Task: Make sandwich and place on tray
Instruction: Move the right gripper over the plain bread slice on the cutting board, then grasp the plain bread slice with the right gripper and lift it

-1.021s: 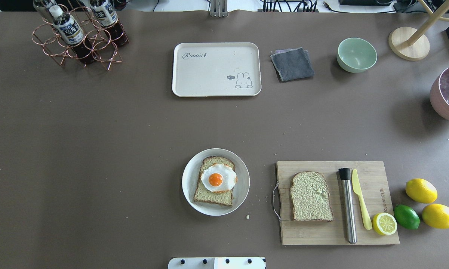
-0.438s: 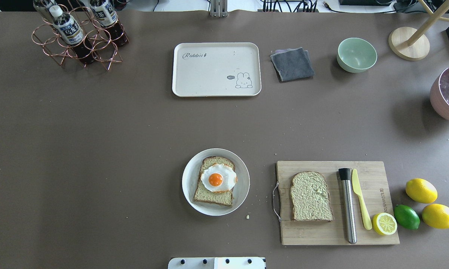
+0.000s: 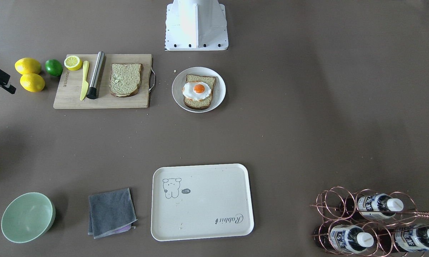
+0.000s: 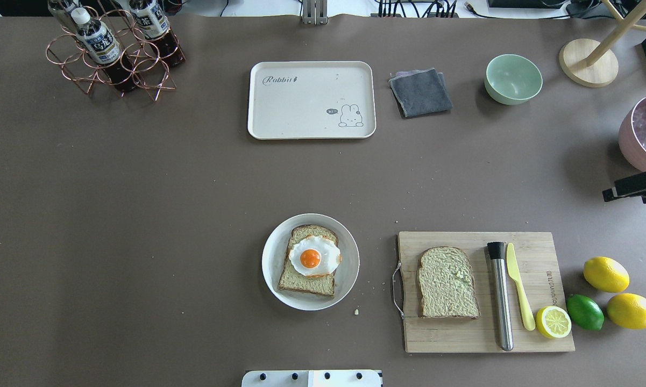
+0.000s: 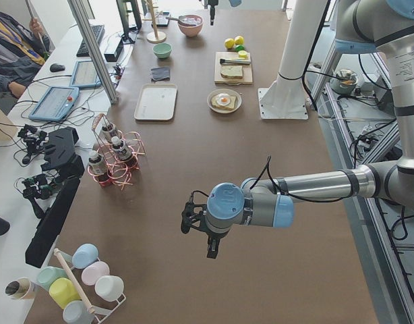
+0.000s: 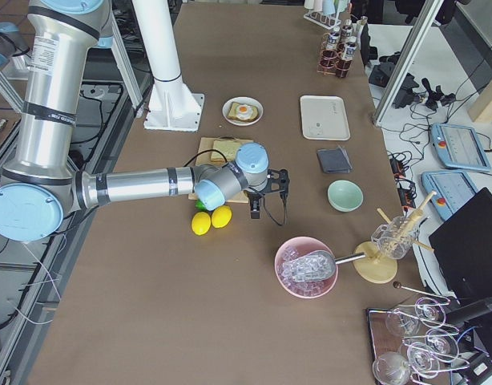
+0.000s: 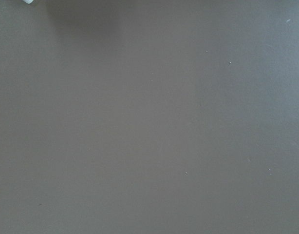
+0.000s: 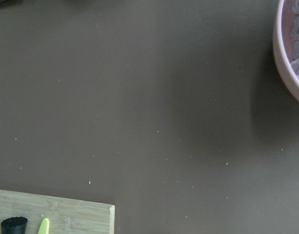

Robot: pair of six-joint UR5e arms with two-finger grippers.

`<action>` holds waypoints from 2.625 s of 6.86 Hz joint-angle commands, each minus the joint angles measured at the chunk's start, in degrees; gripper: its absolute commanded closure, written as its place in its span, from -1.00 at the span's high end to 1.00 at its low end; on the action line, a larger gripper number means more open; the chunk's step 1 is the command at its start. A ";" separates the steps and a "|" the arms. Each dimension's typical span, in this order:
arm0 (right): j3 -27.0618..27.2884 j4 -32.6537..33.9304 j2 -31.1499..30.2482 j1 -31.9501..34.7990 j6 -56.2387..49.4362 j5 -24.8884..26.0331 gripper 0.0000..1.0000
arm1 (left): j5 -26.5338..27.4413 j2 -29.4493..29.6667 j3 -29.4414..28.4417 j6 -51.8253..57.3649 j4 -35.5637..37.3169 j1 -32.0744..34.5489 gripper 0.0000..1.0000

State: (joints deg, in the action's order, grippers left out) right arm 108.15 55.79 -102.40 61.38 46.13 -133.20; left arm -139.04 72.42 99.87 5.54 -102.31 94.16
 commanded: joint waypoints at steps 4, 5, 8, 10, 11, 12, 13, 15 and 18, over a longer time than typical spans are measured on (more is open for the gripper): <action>9.70 -1.57 4.03 -27.05 26.05 17.66 0.94 | 0.00 0.00 -0.29 0.00 0.18 -0.03 0.95; 10.41 -1.39 4.83 -32.06 28.11 23.89 0.88 | 0.00 0.00 -0.73 0.00 0.18 -0.46 0.95; 10.24 -0.95 5.45 -38.15 28.66 27.63 0.73 | -0.09 -0.08 -1.08 0.00 0.18 -0.55 0.95; 10.41 4.40 8.35 -40.81 30.58 29.92 0.45 | 0.00 -0.17 -1.08 0.09 0.26 -0.55 0.95; 10.42 4.41 7.92 -40.90 30.51 29.58 0.37 | 0.00 -0.17 -1.17 0.09 0.18 -0.55 0.95; 10.42 4.41 7.66 -40.99 30.60 29.58 0.37 | 0.00 -0.17 -1.17 0.09 0.26 -0.55 0.95; 10.24 4.41 7.66 -41.25 30.60 29.14 0.33 | 0.00 -0.17 -1.26 0.09 0.18 -0.55 0.95; 9.63 4.50 7.57 -41.25 30.60 27.29 0.32 | -0.09 -0.08 -1.35 0.09 0.18 -0.55 0.95; 8.57 4.59 7.66 -42.04 30.60 27.64 0.15 | -0.09 -0.17 -1.35 0.17 0.18 -0.55 0.95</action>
State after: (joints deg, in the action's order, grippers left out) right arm 117.04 60.37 -94.77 19.75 76.73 -105.77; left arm -139.13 72.26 98.53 5.65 -102.13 93.60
